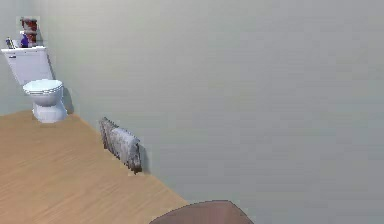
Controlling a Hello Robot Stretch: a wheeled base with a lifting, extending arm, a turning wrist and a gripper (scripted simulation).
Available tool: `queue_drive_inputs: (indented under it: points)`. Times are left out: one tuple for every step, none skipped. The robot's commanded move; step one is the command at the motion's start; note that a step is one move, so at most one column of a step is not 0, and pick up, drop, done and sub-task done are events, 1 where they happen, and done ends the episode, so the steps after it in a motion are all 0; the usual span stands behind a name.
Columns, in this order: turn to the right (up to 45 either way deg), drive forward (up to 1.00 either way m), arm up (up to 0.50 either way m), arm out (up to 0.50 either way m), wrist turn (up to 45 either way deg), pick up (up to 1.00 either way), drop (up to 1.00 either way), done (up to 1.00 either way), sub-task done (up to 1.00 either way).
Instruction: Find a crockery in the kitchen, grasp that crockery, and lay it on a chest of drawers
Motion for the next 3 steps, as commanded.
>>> queue_drive_inputs:
  points:
    - [0.0,0.3,0.0,0.0,0.0,0.0,0.0,0.0,0.0]
    - [-45.0,0.0,0.0,0.0,0.0,0.0,0.0,0.0,0.0]
    - [0.0,0.25,0.0,0.0,0.0,0.0,0.0,0.0,0.0]
